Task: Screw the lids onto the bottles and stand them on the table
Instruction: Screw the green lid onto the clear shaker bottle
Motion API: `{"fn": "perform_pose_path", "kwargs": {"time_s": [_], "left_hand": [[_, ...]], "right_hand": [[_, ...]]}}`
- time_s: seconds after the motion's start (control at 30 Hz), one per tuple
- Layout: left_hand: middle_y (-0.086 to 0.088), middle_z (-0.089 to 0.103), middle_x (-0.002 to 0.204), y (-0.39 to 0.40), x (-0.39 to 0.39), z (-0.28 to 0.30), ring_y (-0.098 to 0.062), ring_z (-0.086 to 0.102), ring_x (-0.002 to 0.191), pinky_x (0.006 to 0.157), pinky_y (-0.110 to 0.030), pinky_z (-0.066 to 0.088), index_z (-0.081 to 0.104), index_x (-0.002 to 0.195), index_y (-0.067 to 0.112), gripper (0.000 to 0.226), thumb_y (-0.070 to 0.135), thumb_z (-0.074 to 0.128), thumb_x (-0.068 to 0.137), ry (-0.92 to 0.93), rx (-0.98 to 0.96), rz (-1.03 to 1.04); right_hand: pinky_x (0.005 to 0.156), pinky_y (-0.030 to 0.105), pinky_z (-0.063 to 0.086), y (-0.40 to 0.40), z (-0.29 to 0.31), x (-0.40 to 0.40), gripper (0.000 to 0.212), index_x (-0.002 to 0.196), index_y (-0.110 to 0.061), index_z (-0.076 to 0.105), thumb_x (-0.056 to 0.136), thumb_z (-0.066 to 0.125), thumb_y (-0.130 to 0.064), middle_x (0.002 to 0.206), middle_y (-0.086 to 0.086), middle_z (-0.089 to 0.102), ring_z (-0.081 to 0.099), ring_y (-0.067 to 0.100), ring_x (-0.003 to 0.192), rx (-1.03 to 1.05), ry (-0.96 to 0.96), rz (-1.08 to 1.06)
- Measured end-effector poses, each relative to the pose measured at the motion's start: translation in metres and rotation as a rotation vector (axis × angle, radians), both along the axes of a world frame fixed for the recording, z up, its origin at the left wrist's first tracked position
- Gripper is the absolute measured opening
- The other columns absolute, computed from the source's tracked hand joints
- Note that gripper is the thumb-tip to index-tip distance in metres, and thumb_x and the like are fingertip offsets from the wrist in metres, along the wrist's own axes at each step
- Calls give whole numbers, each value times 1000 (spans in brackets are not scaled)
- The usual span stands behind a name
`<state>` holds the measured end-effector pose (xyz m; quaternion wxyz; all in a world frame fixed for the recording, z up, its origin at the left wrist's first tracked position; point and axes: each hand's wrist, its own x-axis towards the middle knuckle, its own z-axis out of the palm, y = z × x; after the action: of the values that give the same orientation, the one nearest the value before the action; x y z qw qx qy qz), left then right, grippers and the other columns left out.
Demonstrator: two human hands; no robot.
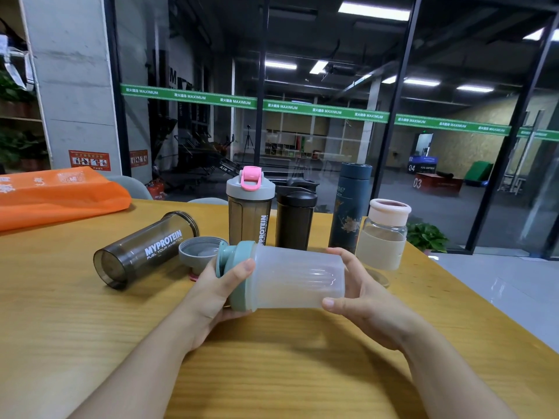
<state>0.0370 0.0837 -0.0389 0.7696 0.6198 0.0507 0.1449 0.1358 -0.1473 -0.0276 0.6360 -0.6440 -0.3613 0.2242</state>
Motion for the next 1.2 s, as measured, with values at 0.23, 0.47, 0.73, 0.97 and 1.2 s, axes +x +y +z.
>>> {"fn": "perform_pose_path", "kwargs": {"time_s": [0.23, 0.47, 0.73, 0.97, 1.2], "left_hand": [[-6, 59, 116, 1, -4, 1, -25, 61, 104, 66, -35, 57, 50, 117, 36, 81, 49, 79, 42, -29, 38, -26], [-1, 63, 115, -2, -4, 1, -15, 70, 88, 68, -34, 56, 43, 125, 46, 100, 34, 87, 36, -122, 62, -92], [-4, 60, 120, -2, -3, -1, -19, 68, 98, 75, -36, 57, 43, 121, 48, 92, 34, 85, 40, -118, 97, -89], [-1, 59, 123, 1, 2, -6, -24, 59, 111, 85, -48, 55, 42, 127, 41, 105, 52, 87, 33, -60, 79, -13], [-3, 59, 122, 1, 0, -3, -25, 59, 111, 88, -50, 53, 41, 129, 39, 107, 47, 87, 32, -48, 65, -23]], "right_hand": [[94, 39, 51, -2, 2, 0, 86, 128, -32, 46, 53, 86, -21, 124, -1, 63, 61, 19, 113, -34, -26, -75], [79, 36, 56, -1, 3, -2, 66, 118, -18, 60, 63, 79, -49, 116, 8, 68, 69, 22, 98, -80, 72, -174], [53, 24, 53, 6, 4, -4, 75, 114, -12, 58, 60, 64, -63, 95, 16, 67, 63, 20, 63, -148, 205, -227], [67, 29, 56, -2, 7, -2, 85, 133, -41, 40, 59, 75, -20, 126, 12, 57, 69, 30, 86, -47, 253, -73], [67, 28, 57, -8, 8, 1, 72, 133, -29, 48, 68, 70, -6, 117, 19, 63, 70, 32, 82, 9, 293, -84]]}}
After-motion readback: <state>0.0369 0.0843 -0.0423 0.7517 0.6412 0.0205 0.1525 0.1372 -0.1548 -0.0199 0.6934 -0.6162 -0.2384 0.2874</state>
